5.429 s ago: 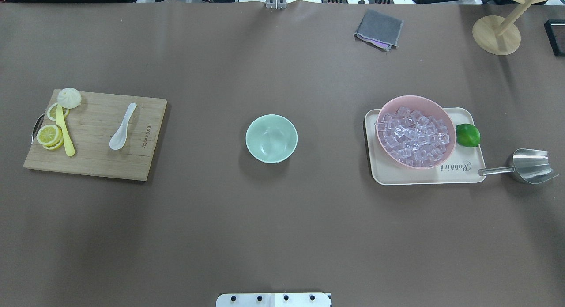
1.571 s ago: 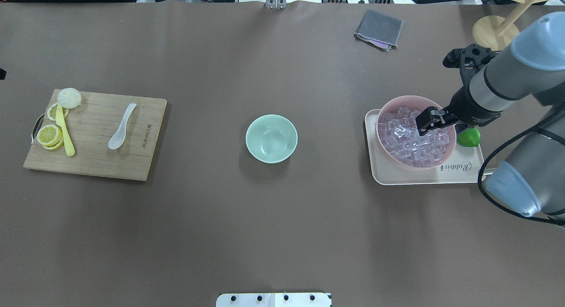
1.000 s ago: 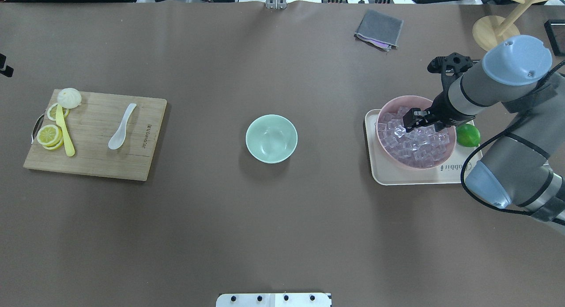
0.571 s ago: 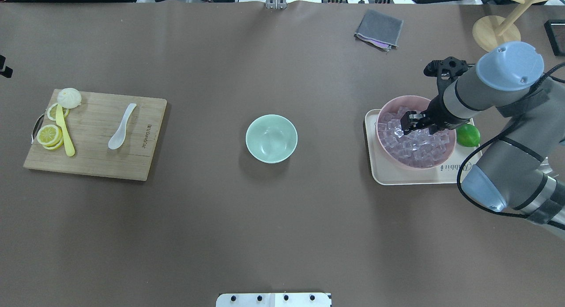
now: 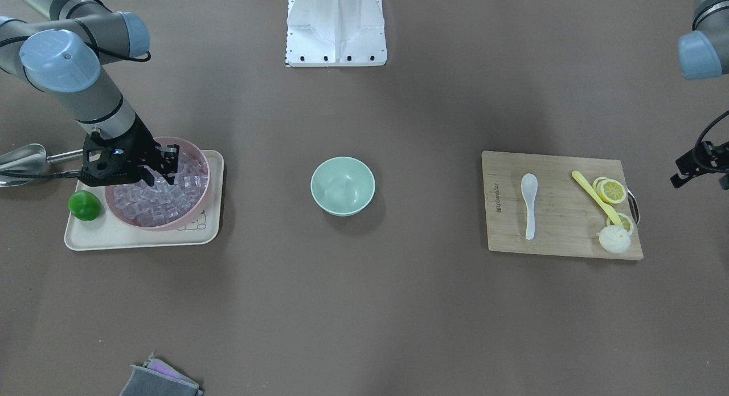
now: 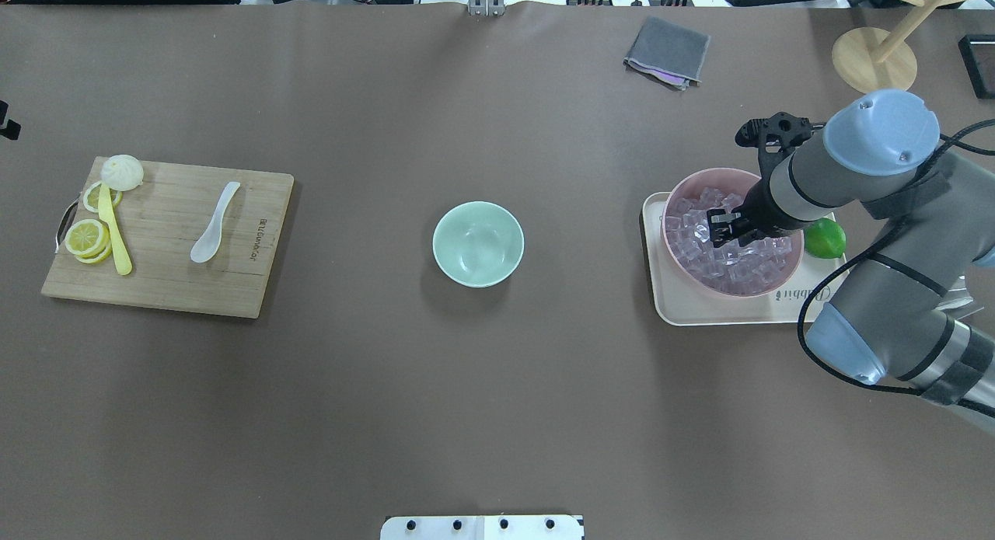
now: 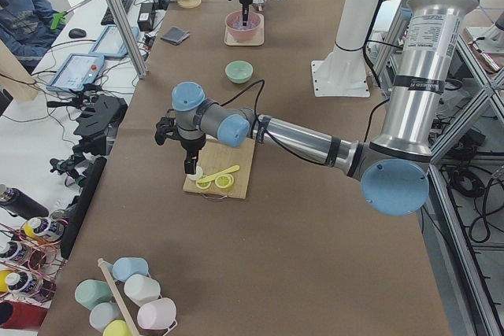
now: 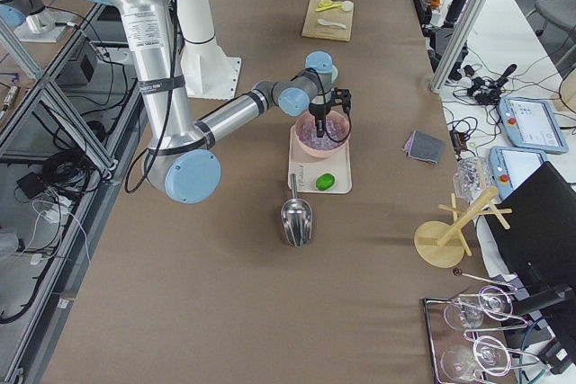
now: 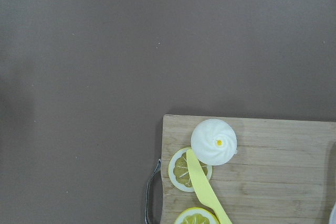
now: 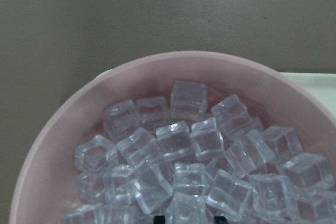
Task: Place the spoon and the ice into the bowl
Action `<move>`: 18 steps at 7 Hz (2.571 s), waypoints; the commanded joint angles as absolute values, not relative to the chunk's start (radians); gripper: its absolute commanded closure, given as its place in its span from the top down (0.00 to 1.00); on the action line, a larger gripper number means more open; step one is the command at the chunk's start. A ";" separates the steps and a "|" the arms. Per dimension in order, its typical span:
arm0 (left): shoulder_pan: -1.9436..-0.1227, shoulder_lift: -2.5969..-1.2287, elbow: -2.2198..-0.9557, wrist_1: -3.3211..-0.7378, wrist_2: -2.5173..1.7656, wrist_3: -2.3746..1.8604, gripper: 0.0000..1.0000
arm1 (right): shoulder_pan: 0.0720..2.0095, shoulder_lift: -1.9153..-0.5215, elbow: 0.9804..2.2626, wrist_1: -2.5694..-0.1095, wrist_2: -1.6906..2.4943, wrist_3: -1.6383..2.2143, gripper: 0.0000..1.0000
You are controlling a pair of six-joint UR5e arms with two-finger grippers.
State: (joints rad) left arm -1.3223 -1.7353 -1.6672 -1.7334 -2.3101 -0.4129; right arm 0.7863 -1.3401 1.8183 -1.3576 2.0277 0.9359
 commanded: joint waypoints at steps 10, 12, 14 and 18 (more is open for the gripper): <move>-0.962 -1.879 -1.599 -1.843 -2.138 -0.672 0.96 | 0.563 -0.844 1.634 -1.361 1.806 1.383 0.00; -0.937 -1.881 -1.569 -1.876 -2.138 -0.678 0.95 | 0.516 -0.813 1.530 -1.246 1.723 1.426 0.00; -0.933 -1.908 -1.511 -1.903 -2.138 -0.678 0.95 | 0.514 -0.805 1.505 -1.241 1.723 1.424 0.00; -0.901 -1.916 -1.486 -1.924 -2.138 -0.689 0.91 | 0.514 -0.802 1.517 -1.241 1.723 1.425 0.99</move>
State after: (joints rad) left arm -0.9119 -1.9144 -1.4895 -1.9209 -2.1384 -0.6854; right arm 0.5138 -0.8028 1.5129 -1.2414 1.7227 1.4231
